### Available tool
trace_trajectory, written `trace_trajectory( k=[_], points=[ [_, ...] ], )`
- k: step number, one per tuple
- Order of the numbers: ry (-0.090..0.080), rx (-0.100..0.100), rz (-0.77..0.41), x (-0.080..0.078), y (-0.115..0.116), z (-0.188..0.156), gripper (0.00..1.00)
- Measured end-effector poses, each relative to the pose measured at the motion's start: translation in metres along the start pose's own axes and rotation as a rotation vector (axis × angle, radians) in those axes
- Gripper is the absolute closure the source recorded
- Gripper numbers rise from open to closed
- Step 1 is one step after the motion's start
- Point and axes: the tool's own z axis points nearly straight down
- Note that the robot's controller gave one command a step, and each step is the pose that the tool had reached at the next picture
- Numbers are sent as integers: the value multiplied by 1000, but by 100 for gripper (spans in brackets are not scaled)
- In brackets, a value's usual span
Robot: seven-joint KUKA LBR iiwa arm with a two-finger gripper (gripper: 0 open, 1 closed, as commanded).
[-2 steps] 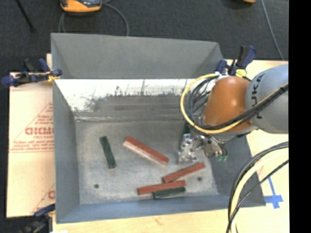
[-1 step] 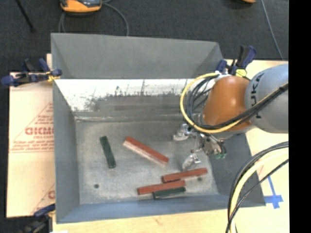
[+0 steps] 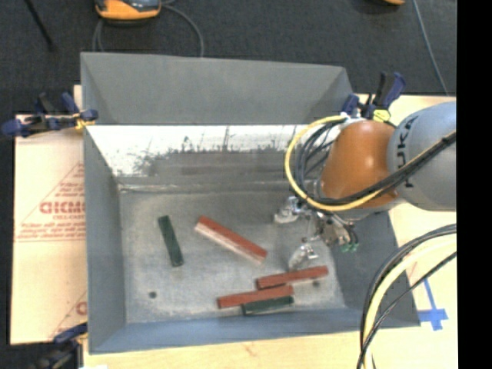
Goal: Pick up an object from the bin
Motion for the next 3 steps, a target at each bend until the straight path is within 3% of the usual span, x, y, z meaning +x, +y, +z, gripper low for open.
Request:
trace_trajectory(
  k=[1,2,3],
  points=[
    [23,2,6,-8,64,-2,100],
    [23,2,6,-8,64,-2,100],
    [24,-3,-20,-16,80,-121,100]
  ],
)
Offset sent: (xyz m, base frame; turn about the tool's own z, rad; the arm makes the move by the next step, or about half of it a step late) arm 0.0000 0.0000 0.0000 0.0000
